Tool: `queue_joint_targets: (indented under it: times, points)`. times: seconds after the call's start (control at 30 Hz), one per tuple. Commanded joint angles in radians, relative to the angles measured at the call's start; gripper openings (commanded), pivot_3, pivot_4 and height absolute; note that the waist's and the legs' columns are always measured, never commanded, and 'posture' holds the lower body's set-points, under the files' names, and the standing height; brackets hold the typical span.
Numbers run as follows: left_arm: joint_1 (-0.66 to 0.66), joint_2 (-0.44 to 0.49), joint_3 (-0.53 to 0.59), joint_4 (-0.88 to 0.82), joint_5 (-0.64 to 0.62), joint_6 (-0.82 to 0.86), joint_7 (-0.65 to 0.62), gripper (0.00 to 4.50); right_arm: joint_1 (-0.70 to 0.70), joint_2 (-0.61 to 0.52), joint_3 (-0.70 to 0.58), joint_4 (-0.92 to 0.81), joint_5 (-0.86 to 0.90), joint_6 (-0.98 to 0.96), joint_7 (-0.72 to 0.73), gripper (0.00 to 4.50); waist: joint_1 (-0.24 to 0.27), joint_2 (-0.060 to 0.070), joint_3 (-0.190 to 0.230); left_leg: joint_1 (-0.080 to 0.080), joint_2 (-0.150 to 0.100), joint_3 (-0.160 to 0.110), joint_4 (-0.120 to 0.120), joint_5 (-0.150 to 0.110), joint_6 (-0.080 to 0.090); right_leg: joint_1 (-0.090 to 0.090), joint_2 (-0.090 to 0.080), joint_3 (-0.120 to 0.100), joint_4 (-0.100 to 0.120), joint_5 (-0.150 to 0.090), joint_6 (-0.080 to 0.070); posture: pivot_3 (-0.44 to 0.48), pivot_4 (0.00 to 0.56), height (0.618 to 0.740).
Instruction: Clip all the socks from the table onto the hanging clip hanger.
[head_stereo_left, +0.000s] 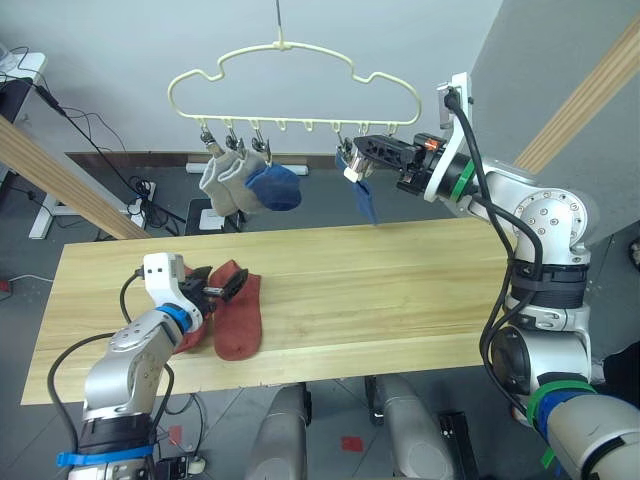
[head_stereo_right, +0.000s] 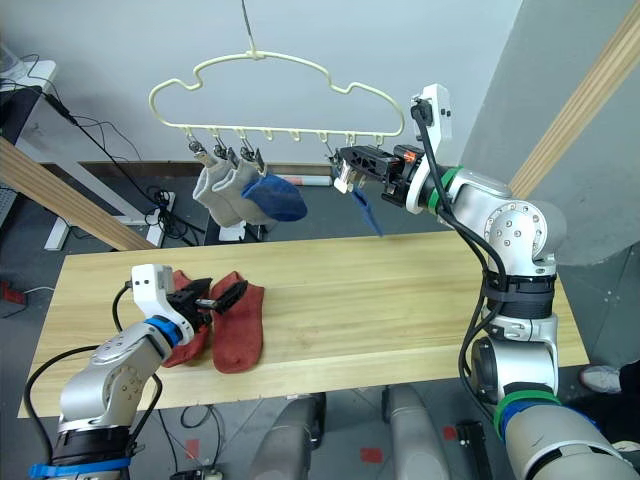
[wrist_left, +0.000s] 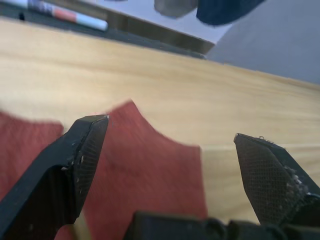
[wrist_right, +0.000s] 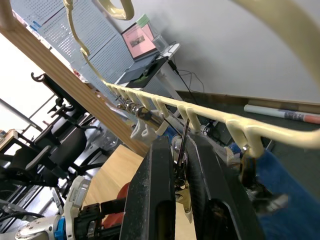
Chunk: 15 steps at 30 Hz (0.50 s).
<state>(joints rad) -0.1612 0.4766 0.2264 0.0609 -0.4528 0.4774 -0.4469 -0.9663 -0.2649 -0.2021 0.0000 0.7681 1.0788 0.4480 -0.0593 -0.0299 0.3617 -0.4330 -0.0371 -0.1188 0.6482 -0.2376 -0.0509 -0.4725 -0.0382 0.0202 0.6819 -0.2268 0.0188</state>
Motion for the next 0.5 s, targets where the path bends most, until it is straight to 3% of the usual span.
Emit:
queue_joint_targets:
  times: [0.03, 0.47, 0.5]
  points:
    - [-0.003, -0.014, -0.033, 0.064, 0.07, -0.054, 0.007, 4.5, -0.031, 0.0, -0.007, -0.037, 0.026, -0.011, -0.001, 0.34, 0.0, 0.0, 0.0, 0.0, 0.0, 0.0, 0.0, 0.0, 0.0, 0.0, 0.0, 0.0, 0.0, 0.0, 0.0, -0.016, 0.394, 0.74]
    - [0.019, 0.012, -0.116, 0.153, 0.218, -0.144, -0.059, 4.5, -0.028, -0.004, -0.009, -0.034, 0.02, -0.019, -0.014, 0.34, 0.001, 0.0, 0.0, 0.0, 0.0, -0.001, 0.0, 0.0, 0.0, 0.0, 0.0, 0.0, 0.001, 0.0, 0.0, -0.021, 0.394, 0.74]
    - [0.019, 0.009, -0.117, 0.153, 0.218, -0.148, -0.063, 4.31, -0.028, -0.006, -0.008, -0.033, 0.019, -0.021, -0.012, 0.32, 0.001, 0.0, 0.0, 0.0, 0.0, -0.001, 0.0, 0.0, 0.0, 0.0, 0.0, 0.0, 0.001, 0.0, 0.0, -0.021, 0.394, 0.74]
